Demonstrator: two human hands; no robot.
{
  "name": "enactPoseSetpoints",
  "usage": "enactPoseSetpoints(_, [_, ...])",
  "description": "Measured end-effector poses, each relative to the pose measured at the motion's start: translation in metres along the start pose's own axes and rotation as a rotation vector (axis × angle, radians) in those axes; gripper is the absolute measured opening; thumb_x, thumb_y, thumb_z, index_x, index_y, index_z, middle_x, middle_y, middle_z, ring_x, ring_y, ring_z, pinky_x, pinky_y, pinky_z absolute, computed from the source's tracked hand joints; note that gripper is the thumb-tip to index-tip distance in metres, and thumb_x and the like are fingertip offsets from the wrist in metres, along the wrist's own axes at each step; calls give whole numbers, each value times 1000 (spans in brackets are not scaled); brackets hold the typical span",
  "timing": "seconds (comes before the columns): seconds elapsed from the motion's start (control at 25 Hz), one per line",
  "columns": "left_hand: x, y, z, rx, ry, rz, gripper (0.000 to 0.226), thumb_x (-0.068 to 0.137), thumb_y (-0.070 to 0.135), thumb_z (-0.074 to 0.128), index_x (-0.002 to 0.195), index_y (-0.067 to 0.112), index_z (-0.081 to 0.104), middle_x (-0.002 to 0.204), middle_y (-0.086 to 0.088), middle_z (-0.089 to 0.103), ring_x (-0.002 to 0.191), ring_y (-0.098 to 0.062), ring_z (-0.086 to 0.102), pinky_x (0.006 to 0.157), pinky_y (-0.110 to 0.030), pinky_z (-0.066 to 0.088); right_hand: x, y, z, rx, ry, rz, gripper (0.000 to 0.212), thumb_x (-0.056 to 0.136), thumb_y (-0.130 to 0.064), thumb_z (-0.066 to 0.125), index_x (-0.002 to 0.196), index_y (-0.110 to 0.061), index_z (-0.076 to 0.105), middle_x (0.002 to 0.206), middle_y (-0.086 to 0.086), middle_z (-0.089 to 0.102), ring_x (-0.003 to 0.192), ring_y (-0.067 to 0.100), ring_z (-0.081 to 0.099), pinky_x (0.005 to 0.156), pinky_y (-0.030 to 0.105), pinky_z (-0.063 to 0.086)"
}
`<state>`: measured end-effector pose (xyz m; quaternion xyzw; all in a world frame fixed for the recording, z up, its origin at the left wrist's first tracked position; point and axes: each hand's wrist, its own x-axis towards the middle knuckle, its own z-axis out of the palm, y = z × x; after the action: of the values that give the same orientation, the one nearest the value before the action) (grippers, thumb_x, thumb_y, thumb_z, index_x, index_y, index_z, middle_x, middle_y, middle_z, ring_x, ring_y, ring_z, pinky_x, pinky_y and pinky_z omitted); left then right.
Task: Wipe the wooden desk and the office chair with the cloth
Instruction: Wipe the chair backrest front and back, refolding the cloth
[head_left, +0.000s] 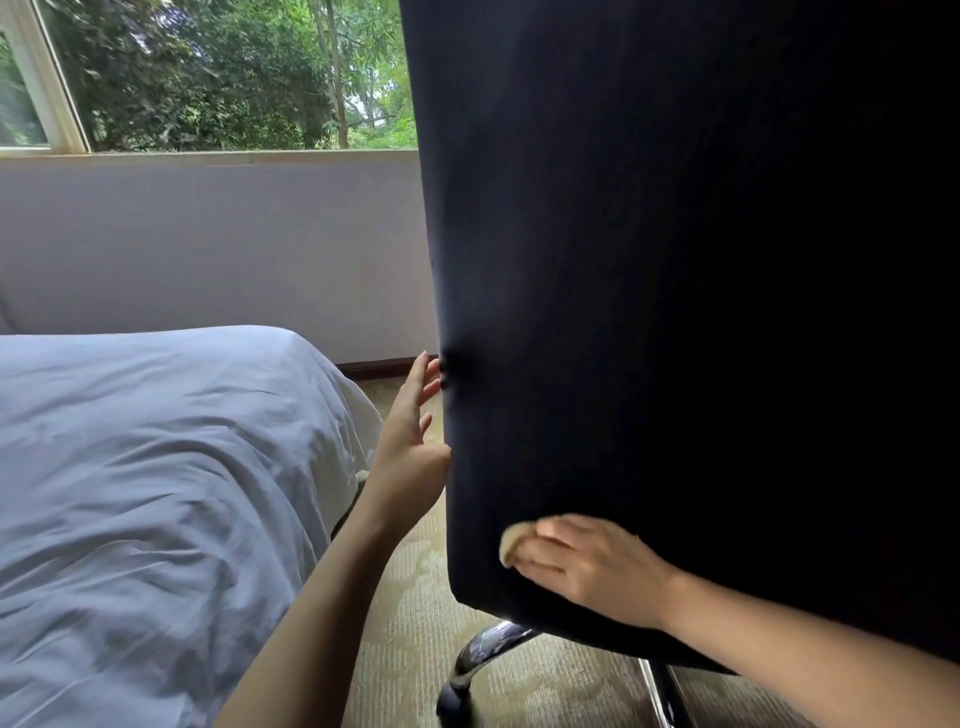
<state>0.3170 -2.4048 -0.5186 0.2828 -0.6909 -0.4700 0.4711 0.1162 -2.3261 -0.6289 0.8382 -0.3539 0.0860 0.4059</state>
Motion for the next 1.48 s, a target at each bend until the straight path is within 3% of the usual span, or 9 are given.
enactPoseSetpoints(0.16, [-1, -1, -3, 25, -55, -22, 94, 69, -31, 38, 149, 15, 16, 137, 12, 38, 125, -1, 37, 103, -29, 28, -37, -5, 0, -36, -275, -333, 21, 91, -16, 54, 87, -31, 69, 89, -19, 60, 91, 3, 55, 89, 17, 44])
enactPoseSetpoints(0.28, [-2, -1, -4, 20, -67, -21, 96, 69, -31, 37, 150, 15, 12, 146, 5, 33, 130, -3, 32, 106, -29, 26, -19, 18, -20, -85, -231, -403, 21, 94, -17, 52, 86, -28, 68, 88, -15, 60, 91, 6, 57, 86, 20, 46])
enactPoseSetpoints(0.44, [-2, -1, -5, 7, -74, -15, 97, 69, -32, 35, 150, 16, 11, 148, 4, 29, 134, -5, 28, 109, -28, 24, 43, 68, -66, -142, 60, -221, 30, 96, -9, 45, 99, -19, 73, 97, -6, 69, 83, 16, 64, 81, 26, 52])
enactPoseSetpoints(0.64, [-2, -2, -7, 4, -76, -21, 97, 68, -33, 32, 150, 16, 11, 152, 1, 26, 136, -6, 29, 107, -24, 24, 136, 118, -122, -304, 408, 161, 32, 87, -3, 57, 113, -17, 70, 104, 1, 70, 83, 28, 62, 68, 31, 52])
enactPoseSetpoints(0.88, [-2, -8, -11, -19, -74, -23, 94, 69, -30, 34, 149, 16, 17, 150, 4, 30, 138, -10, 31, 110, -29, 27, 178, 108, -99, -210, 698, 520, 37, 87, 4, 54, 115, -14, 69, 110, 3, 69, 86, 31, 60, 71, 39, 53])
enactPoseSetpoints(1.04, [-2, -13, -1, -4, -35, 17, 87, 62, -1, 42, 142, 29, 24, 143, 16, 35, 133, 3, 33, 110, -27, 28, 140, 62, -47, -172, 541, 439, 31, 90, -6, 53, 115, -15, 69, 109, 1, 69, 91, 22, 42, 70, 33, 53])
enactPoseSetpoints(1.2, [-12, -30, 8, 29, -71, -29, 83, 68, -12, 43, 134, 38, 29, 131, 10, 49, 122, 4, 45, 106, -27, 35, 99, 15, 2, -133, 337, 389, 28, 94, -13, 48, 104, -19, 72, 102, -5, 69, 91, 18, 51, 75, 28, 51])
enactPoseSetpoints(1.36, [-33, -43, 15, 227, -108, -115, 86, 81, -14, 48, 142, 38, 14, 145, 13, 31, 132, 4, 31, 106, -8, 23, 60, -20, 35, -30, 123, 264, 27, 89, -10, 48, 97, -17, 72, 95, -4, 67, 86, 14, 63, 83, 24, 49])
enactPoseSetpoints(1.48, [-45, -46, 25, 275, -155, -194, 93, 77, -14, 45, 151, 24, 3, 158, -4, 11, 145, -13, 10, 118, -34, 16, 34, -34, 46, 7, 30, 206, 37, 86, -6, 39, 91, -19, 72, 91, -6, 67, 85, 11, 63, 83, 22, 51])
